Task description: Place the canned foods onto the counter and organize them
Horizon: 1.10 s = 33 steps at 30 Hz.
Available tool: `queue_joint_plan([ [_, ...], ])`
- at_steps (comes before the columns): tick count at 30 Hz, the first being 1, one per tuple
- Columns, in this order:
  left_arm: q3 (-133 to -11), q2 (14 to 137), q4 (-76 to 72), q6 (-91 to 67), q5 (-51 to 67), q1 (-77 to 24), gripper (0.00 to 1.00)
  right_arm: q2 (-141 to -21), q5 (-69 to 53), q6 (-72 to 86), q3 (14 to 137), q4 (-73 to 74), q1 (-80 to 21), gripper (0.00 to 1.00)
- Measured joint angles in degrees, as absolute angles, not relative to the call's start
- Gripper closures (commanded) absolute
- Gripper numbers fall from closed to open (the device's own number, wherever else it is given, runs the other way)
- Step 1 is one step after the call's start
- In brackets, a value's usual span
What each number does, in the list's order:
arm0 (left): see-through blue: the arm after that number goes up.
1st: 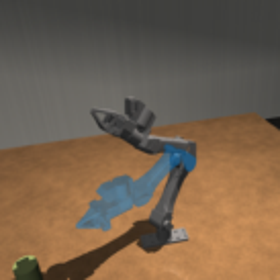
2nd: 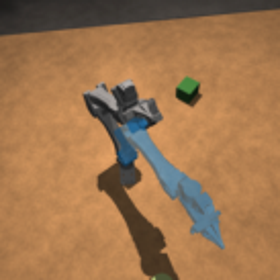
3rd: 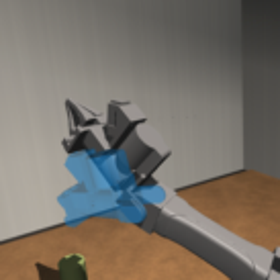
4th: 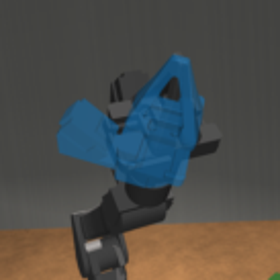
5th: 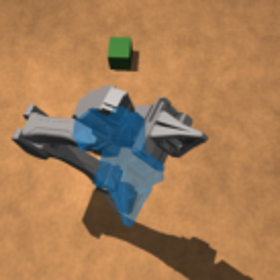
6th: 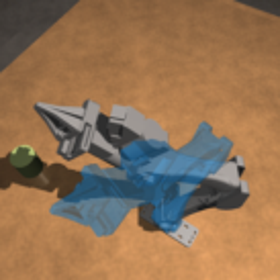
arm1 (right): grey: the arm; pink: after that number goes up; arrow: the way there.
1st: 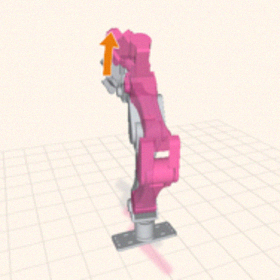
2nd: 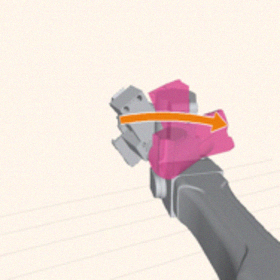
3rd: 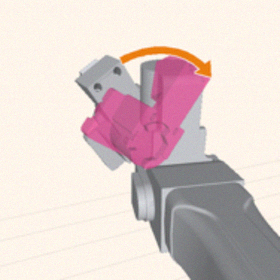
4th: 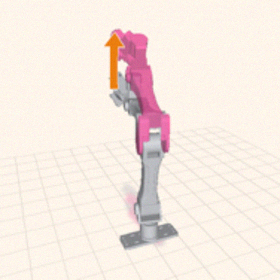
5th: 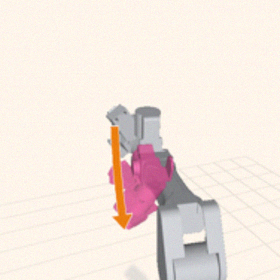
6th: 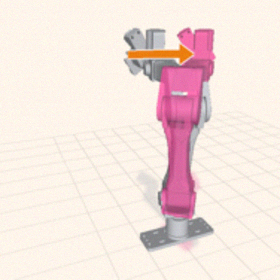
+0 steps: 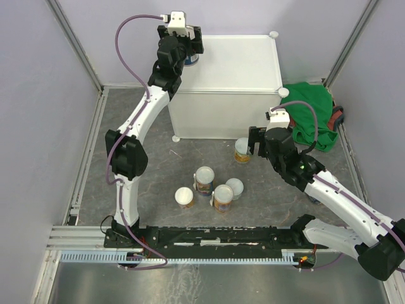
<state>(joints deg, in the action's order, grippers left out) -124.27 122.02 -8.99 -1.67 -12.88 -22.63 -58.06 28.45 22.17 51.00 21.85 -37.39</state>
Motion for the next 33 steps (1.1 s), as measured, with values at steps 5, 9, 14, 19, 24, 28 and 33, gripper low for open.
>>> queue_joint_plan([
  [5,-125.7,122.0,-6.7,-2.3,-13.1,-22.6,0.01,-58.1,28.4,22.2,51.0,21.8,-37.4,0.0],
  [9,-127.7,122.1,-3.6,-2.9,-13.5,-22.6,0.01,-58.1,28.5,22.2,51.0,21.8,-37.4,0.0],
  [14,-129.0,122.3,-2.3,-4.3,-13.8,-22.6,0.01,-58.1,28.5,22.1,51.0,21.8,-37.4,0.0],
  [19,-129.3,122.3,-2.2,-5.4,-14.3,-22.6,0.01,-58.4,28.5,21.9,51.0,21.8,-37.4,0.0],
  [24,-129.3,122.3,-2.6,-6.6,-14.3,-22.6,0.01,-59.3,28.5,21.5,51.0,21.4,-37.4,0.0],
  [28,-129.3,122.3,-2.7,-6.9,-13.3,-22.6,0.01,-59.8,28.5,21.2,51.0,21.4,-37.4,0.0],
  [33,-129.2,122.3,-3.1,-5.6,-13.2,-23.6,0.01,-60.1,28.5,21.1,51.0,21.1,-37.4,0.0],
])
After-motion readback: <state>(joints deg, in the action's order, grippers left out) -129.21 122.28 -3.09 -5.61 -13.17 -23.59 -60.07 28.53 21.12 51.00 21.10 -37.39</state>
